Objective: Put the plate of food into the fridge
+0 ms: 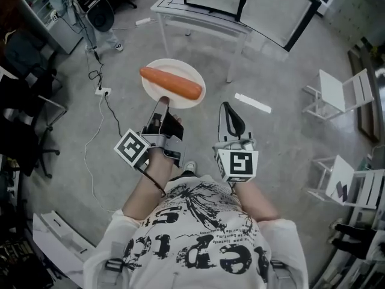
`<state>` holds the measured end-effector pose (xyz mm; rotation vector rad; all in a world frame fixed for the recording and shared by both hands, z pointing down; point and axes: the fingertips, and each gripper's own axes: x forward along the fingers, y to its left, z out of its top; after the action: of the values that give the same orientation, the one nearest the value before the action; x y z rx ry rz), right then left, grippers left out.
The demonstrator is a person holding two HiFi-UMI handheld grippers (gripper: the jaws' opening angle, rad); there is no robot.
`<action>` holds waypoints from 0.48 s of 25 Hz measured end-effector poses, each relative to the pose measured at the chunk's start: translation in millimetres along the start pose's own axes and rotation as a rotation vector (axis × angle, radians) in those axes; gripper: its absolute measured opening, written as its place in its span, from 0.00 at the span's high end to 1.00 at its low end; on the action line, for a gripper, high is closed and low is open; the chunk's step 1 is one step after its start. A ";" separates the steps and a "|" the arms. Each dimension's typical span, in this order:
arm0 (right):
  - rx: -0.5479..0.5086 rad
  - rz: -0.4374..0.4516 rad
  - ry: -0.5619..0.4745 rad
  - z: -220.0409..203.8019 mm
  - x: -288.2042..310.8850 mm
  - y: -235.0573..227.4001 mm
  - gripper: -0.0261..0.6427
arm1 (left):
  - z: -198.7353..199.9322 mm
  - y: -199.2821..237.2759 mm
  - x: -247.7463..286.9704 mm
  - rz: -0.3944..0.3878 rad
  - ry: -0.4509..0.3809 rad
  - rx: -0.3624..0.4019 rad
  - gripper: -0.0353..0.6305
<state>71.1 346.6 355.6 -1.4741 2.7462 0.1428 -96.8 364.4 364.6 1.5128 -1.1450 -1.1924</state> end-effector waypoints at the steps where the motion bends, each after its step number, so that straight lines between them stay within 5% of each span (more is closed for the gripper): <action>1: 0.002 -0.015 -0.005 2.3 12.5 0.3 0.96 | 10.4 1.1 11.0 -0.002 0.014 0.006 0.91; 12: 0.016 -0.092 0.049 -16.1 109.4 -1.2 0.96 | 61.6 25.0 89.9 -0.013 0.134 -0.010 0.91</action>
<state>12.0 253.6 364.8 -1.6185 2.7034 0.0839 -150.3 266.2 362.5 1.5700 -1.0396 -1.0862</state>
